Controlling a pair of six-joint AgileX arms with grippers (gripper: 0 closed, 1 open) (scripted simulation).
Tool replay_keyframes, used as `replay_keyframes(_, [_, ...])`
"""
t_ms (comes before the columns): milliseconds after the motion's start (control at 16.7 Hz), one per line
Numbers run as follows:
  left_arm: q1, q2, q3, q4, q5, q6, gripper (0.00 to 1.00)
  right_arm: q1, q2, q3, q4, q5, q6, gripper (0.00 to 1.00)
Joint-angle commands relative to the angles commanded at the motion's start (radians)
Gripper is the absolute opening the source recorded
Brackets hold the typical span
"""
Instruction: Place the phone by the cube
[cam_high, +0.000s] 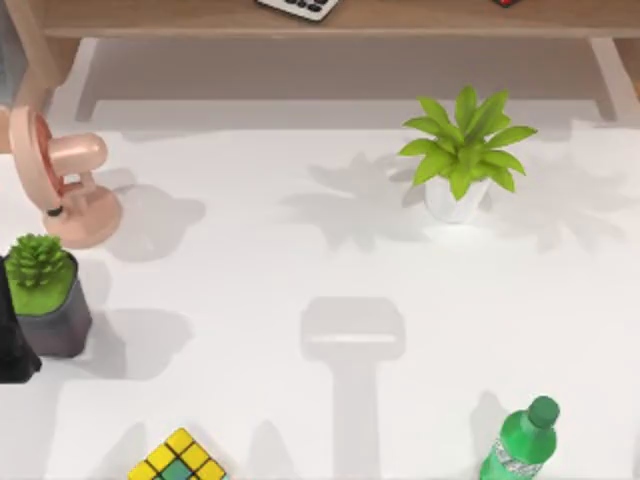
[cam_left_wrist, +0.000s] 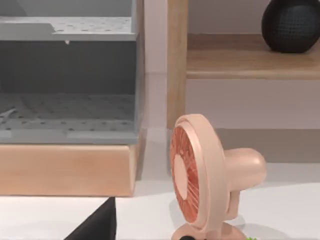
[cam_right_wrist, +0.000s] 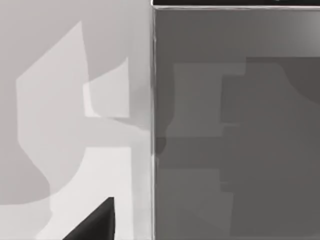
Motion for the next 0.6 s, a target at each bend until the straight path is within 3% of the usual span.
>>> replay_keyframes(300, [0.000, 0.000, 0.000, 0.000, 0.000, 0.000, 1.00, 0.003, 0.011, -0.017, 0.019, 0.000, 0.003, 1.00])
replay_keyframes(600, [0.000, 0.000, 0.000, 0.000, 0.000, 0.000, 1.00, 0.002, 0.084, -0.082, 0.182, 0.000, 0.004, 1.00])
